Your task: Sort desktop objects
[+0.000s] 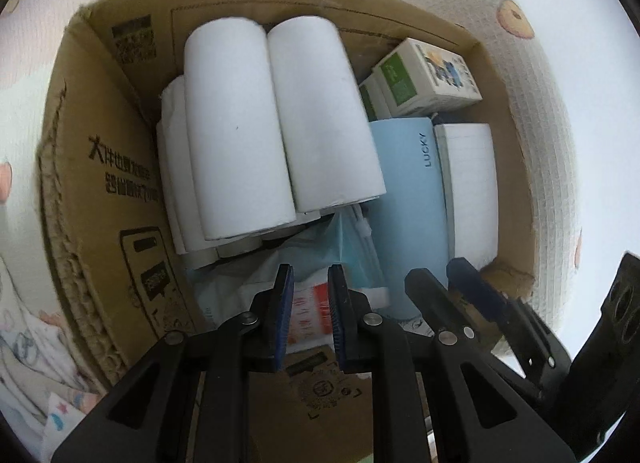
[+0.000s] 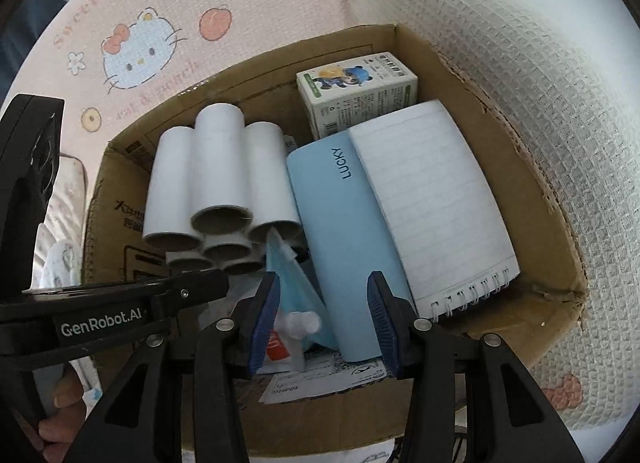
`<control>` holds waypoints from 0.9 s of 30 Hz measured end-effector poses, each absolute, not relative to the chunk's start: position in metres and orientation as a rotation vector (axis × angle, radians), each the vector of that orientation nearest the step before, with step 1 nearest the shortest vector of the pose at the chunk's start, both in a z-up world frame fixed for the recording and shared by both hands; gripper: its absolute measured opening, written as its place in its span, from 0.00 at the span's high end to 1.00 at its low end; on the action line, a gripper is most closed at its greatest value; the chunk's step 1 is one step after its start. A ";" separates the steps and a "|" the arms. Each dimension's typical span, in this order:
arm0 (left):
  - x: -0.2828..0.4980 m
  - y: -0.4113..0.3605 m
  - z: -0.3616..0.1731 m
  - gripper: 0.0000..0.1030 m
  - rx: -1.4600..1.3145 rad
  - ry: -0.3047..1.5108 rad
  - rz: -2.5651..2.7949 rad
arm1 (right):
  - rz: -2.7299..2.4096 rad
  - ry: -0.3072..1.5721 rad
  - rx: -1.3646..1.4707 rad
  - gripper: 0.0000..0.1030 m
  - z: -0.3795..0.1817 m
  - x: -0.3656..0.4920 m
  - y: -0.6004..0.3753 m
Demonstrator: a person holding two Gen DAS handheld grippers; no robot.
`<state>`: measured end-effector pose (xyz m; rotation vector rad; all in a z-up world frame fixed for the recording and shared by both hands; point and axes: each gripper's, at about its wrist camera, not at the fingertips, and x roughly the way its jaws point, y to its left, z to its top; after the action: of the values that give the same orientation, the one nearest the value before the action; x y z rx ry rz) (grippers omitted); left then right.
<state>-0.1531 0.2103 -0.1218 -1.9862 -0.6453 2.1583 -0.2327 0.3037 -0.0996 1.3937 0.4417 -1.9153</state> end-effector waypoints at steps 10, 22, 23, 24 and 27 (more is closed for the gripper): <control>-0.149 0.196 -0.087 0.75 -1.746 -0.476 2.183 | -1.936 0.488 1.395 0.58 -0.086 -0.224 0.294; -0.123 0.172 -0.033 0.48 -1.403 -0.279 2.298 | -1.989 0.563 1.307 0.43 -0.056 -0.176 0.274; -0.119 0.168 -0.030 0.47 -1.390 -0.272 2.296 | -1.996 0.560 1.304 0.41 -0.054 -0.173 0.274; -0.113 0.165 -0.030 0.47 -1.377 -0.257 2.303 | -2.007 0.557 1.302 0.39 -0.052 -0.169 0.273; -0.101 0.156 -0.027 0.45 -1.347 -0.209 2.323 | -2.038 0.545 1.315 0.36 -0.048 -0.156 0.272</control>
<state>-0.1010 0.1558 -0.0267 -1.3471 -0.2095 2.3230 -0.1557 0.2720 -0.0478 1.3150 0.5448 -2.0381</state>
